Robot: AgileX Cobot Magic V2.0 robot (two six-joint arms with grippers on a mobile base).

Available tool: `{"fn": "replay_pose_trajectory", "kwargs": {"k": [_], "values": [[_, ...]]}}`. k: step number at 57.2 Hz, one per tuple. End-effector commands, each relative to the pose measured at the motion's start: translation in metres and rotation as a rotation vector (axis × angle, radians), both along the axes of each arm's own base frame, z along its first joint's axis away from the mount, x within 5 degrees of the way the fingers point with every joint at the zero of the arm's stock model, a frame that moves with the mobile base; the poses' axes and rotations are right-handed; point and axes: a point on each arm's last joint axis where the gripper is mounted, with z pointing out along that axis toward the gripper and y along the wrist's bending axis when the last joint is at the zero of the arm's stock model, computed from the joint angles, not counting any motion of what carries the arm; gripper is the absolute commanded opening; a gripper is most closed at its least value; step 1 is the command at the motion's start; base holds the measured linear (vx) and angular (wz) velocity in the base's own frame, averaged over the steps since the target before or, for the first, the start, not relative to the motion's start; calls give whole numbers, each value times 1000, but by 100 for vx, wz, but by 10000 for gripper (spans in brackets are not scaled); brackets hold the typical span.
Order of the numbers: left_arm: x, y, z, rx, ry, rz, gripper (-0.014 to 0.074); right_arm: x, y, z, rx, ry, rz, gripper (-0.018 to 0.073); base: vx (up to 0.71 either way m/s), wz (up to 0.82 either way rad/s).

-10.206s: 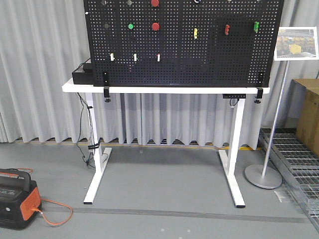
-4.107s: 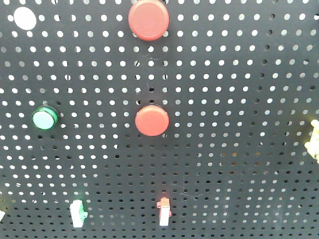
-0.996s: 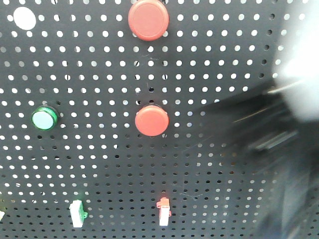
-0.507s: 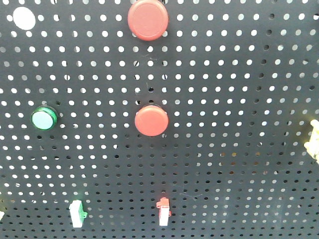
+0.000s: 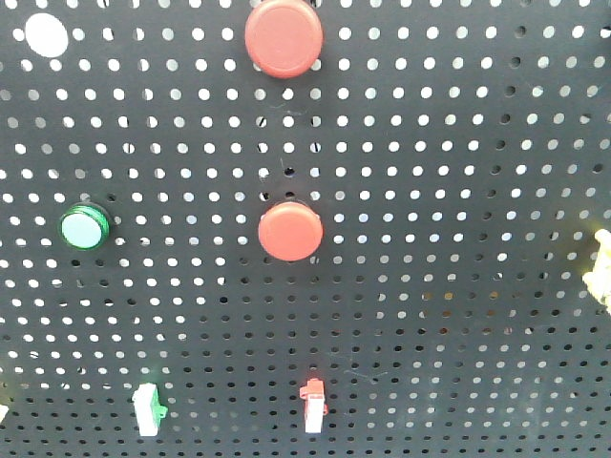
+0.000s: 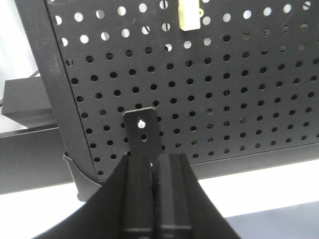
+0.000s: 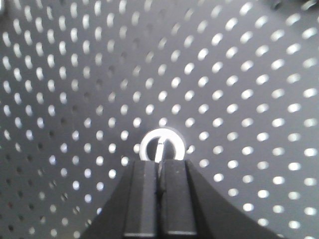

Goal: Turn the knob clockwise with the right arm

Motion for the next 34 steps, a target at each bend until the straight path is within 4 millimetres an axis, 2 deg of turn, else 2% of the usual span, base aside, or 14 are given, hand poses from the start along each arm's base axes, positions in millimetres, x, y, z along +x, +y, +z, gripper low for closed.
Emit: {"fn": "replay_pose_trajectory", "kwargs": {"k": [1,8,15,23,34], "values": [[0,0,-2,-14,-68,2,-6,1,2,11,-2,-77,-2,232,0,0],[0,0,-2,-14,-68,2,-6,6,7,10,-21,-70,-9,352,0,0],[0,0,-2,-14,-68,2,-6,12,13,8,7,-48,-12,424,0,0],[0,0,-2,-14,-68,2,-6,20,16,9,96,-37,-45,417,0,0],[0,0,-2,-14,-68,2,-6,24,13,14,225,-64,-106,361,0,0]]}}
